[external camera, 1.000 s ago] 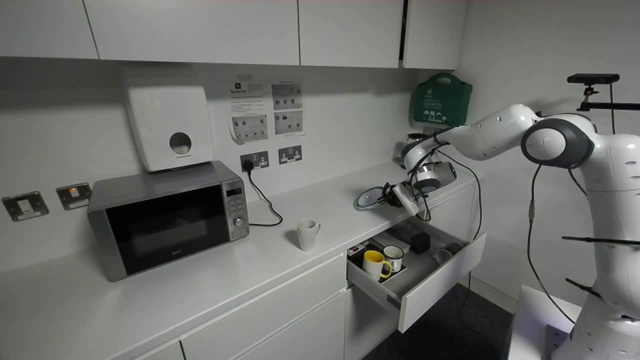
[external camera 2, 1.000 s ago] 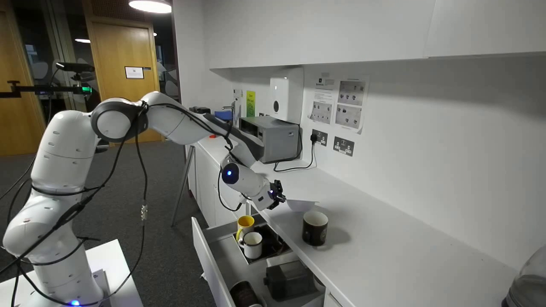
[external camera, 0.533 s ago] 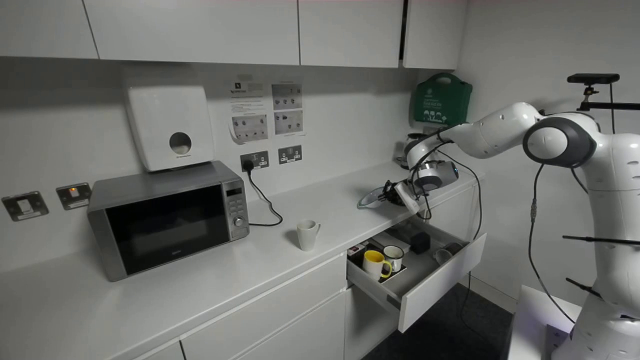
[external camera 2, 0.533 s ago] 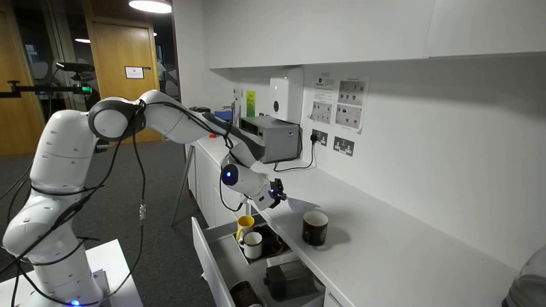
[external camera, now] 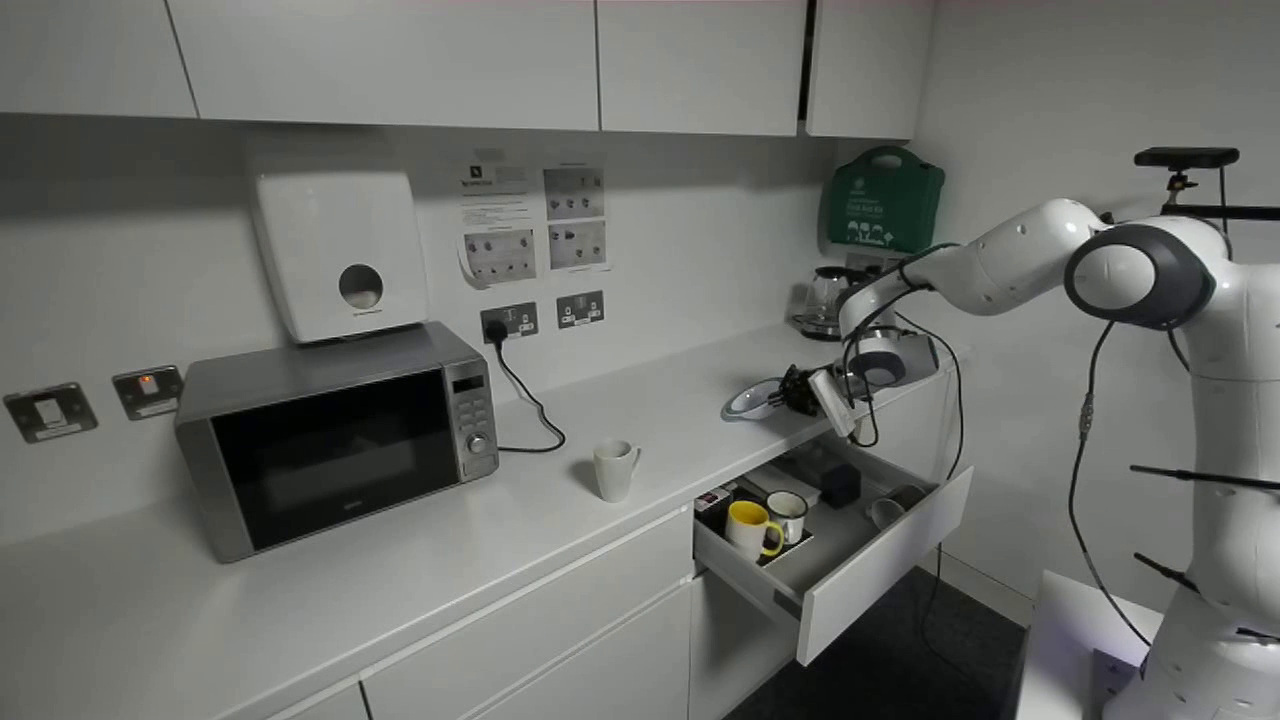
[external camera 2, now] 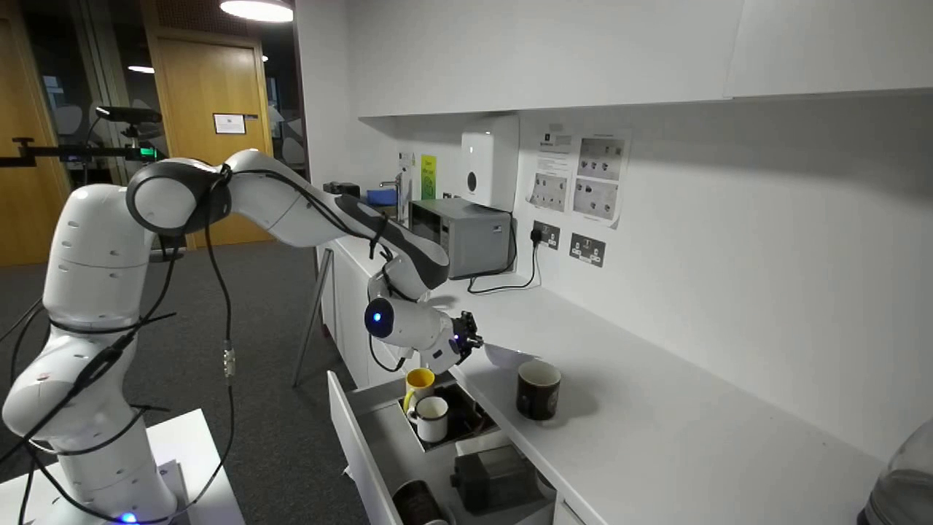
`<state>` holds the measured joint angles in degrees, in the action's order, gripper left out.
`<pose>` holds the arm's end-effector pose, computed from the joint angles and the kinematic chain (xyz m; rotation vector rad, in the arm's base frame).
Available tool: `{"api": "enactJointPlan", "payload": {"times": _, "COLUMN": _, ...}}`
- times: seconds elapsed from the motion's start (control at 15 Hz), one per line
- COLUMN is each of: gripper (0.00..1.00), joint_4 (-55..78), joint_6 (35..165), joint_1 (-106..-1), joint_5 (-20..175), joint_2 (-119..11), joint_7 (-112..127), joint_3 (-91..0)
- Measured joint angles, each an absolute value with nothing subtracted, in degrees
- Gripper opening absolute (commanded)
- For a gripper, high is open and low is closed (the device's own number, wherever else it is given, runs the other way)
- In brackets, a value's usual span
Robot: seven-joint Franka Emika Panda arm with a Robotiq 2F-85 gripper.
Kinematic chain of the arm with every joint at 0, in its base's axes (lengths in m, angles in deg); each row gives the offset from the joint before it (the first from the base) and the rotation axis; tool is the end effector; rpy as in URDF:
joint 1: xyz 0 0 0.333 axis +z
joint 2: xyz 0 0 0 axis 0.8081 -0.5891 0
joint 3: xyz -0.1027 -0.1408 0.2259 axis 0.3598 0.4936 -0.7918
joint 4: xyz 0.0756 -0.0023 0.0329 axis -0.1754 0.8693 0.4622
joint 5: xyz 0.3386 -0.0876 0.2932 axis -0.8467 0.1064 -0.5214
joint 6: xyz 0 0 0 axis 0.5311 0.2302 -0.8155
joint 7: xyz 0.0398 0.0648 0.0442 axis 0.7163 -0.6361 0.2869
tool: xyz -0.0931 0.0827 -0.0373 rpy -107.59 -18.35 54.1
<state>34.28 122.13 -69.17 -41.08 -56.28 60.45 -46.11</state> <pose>0.6124 -0.2310 0.2119 -1.7913 1.3895 -0.9254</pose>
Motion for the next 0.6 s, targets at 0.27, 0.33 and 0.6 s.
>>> {"api": "enactJointPlan", "payload": {"times": 0.27, "gripper": 0.01, "joint_4": 40.44, "joint_6": 116.47, "joint_1": -70.35, "joint_5": -42.3, "joint_2": -52.66, "joint_7": 62.57, "joint_3": -45.45}}
{"api": "enactJointPlan", "payload": {"times": 0.33, "gripper": 0.01, "joint_4": 41.93, "joint_6": 115.31, "joint_1": -70.57, "joint_5": -42.3, "joint_2": -51.73, "joint_7": 62.82, "joint_3": -45.28}}
{"api": "enactJointPlan", "payload": {"times": 0.6, "gripper": 0.01, "joint_4": 46.79, "joint_6": 110.37, "joint_1": -69.3, "joint_5": -42.3, "joint_2": -48.81, "joint_7": 62.98, "joint_3": -41.98}}
